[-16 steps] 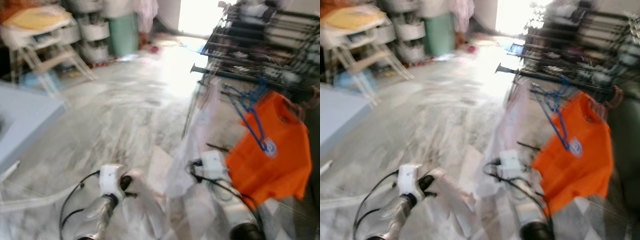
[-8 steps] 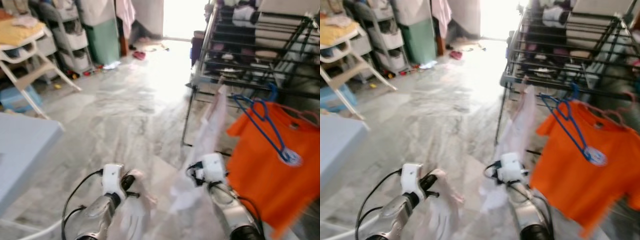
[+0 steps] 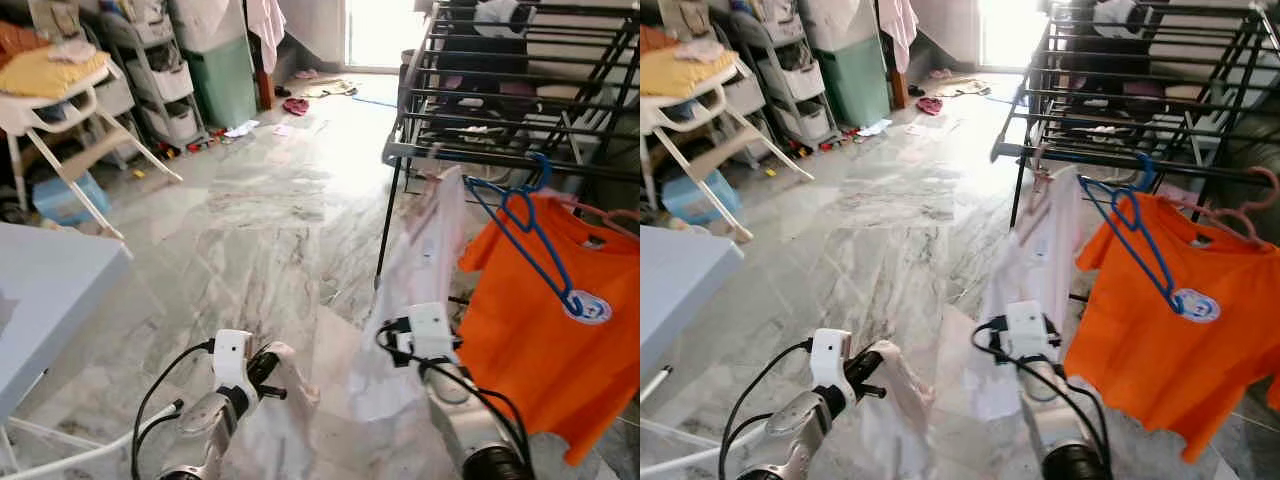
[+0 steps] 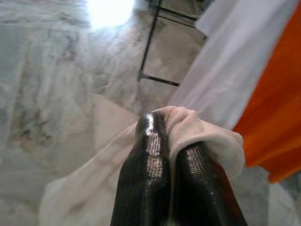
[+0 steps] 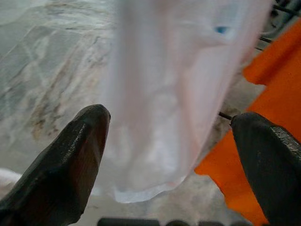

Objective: Hang hanger

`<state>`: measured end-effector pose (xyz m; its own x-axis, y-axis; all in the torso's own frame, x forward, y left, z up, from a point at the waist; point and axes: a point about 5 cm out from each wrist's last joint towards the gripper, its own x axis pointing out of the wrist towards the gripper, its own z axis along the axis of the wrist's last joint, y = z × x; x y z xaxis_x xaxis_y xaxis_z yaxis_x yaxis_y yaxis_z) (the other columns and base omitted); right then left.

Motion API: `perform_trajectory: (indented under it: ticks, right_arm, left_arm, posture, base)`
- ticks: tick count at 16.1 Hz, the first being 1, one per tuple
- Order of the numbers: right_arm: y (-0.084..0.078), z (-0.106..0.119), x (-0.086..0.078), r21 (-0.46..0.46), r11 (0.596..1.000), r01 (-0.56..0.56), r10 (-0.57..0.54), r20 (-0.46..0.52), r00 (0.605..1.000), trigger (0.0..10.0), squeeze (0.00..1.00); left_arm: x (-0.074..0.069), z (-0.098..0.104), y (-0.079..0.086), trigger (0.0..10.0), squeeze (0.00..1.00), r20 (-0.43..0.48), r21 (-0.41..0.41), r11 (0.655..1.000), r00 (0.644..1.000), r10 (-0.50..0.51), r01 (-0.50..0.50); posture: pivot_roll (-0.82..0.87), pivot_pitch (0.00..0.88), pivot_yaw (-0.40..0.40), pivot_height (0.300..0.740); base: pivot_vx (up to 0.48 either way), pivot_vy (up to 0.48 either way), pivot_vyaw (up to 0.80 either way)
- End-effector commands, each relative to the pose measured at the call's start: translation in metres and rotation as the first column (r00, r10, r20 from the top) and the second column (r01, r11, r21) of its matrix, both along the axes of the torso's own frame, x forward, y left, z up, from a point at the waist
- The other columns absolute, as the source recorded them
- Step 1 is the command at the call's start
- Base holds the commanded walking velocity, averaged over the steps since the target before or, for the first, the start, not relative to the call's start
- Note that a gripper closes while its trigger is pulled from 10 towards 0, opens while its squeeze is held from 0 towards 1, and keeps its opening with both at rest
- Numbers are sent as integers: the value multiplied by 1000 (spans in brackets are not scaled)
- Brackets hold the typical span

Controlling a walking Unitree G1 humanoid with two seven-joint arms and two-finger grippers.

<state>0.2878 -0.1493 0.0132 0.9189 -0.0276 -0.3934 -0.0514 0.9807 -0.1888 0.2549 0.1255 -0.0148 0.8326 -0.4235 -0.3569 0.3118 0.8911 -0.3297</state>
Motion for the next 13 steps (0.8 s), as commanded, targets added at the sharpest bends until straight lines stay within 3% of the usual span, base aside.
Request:
perform_trajectory:
  ticks: [1, 6, 7, 12, 13]
  right_arm:
    - [0, 0, 0, 12, 1000, 10, -10, 6, 1000, 10000, 0]
    - [1, -16, -10, -2, 999, -52, 52, -55, 997, 10000, 0]
    - [2, -23, -15, 40, 998, -57, 60, -71, 996, 10000, 0]
    - [-10, -60, -46, 117, 991, 58, -22, -289, 957, 10000, 0]
    - [-11, -71, -59, 126, 989, 76, -24, -369, 929, 10000, 0]
  left_arm:
    - [4, 4, 4, 10000, 0, 17, 19, 1000, 1000, -15, 15]
    - [3, -1, 3, 10000, 0, -11, 29, 999, 1000, -16, 17]
    - [2, -4, 4, 10000, 0, -24, 35, 999, 1000, -11, 11]
    - [-9, -22, 23, 10000, 0, -136, 131, 988, 986, 101, -83]
    - [-17, -31, 33, 10000, 0, -177, 212, 973, 976, 129, -90]
  posture:
    - [-184, 0, 77, 740]
    - [-195, 0, 71, 740]
    - [-195, 0, 71, 740]
    - [-201, 0, 69, 740]
    - [-206, 0, 69, 740]
  base:
    - [0, -319, 0]
    - [0, -319, 0]
    - [0, -315, 0]
    - [0, 0, 0]
    - [0, 0, 0]
